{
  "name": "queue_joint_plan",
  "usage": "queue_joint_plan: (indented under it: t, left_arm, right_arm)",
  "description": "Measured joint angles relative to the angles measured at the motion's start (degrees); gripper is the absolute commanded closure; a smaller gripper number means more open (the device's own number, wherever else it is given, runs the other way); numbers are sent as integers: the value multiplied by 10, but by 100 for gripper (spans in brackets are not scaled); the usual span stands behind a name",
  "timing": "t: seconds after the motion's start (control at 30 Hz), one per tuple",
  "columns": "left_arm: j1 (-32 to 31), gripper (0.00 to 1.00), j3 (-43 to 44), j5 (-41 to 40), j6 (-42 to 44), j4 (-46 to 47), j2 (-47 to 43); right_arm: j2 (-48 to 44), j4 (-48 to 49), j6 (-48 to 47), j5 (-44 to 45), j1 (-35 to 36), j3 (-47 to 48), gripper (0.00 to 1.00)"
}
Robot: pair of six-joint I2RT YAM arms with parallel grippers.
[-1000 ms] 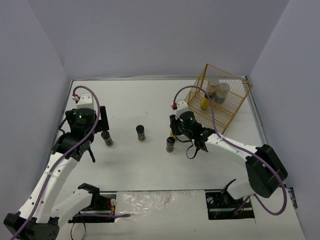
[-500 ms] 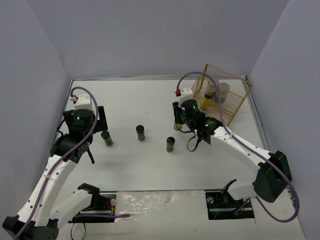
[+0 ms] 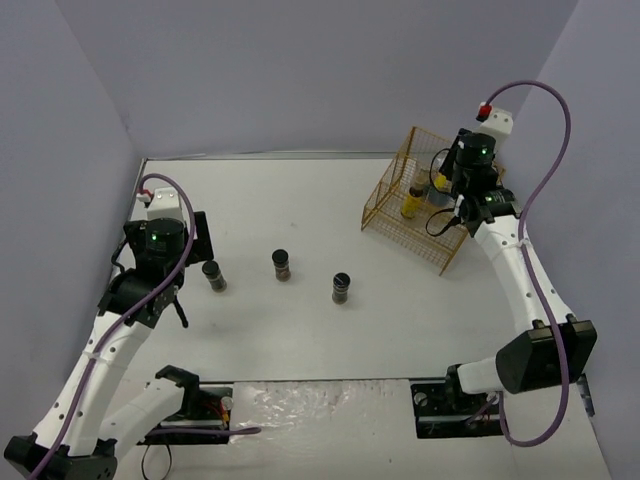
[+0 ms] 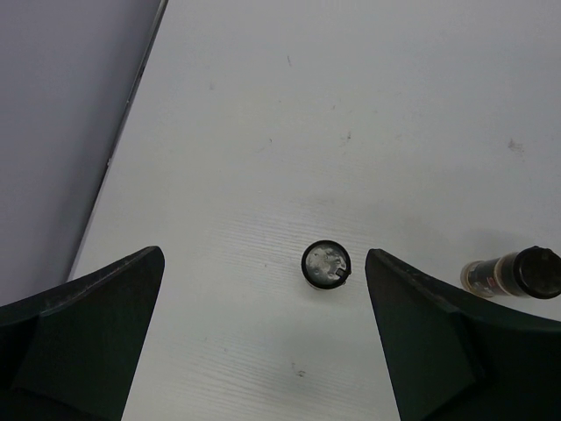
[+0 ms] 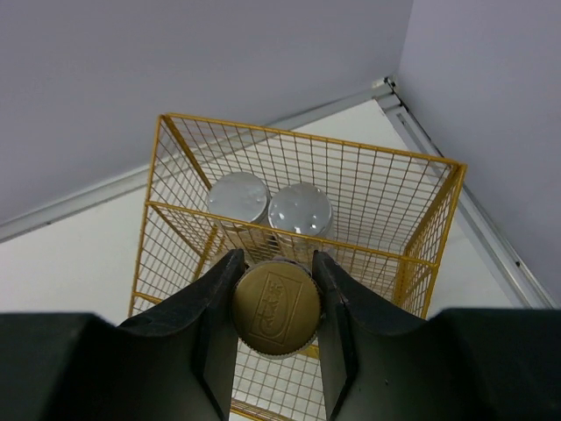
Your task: Organize the condiment bottles
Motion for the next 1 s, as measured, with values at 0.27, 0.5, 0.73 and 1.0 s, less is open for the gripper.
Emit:
queue_joint_plan:
  t: [0.27,0.5,0.73,1.0]
  left_arm:
    - [0,3,0,-2,2,0,-6]
    - [0,3,0,-2,2,0,-8]
    - [0,3,0,-2,2,1,-8]
    - [0,3,0,-2,2,1,-8]
  right_arm:
    - [54,-7,15,-11,-27,-14,100]
    - [94,23,17,-12,-36,-34,100]
    - [135,47,20,-21,-36,-82,98]
    - [155,92,20,-31,-36,-118,52]
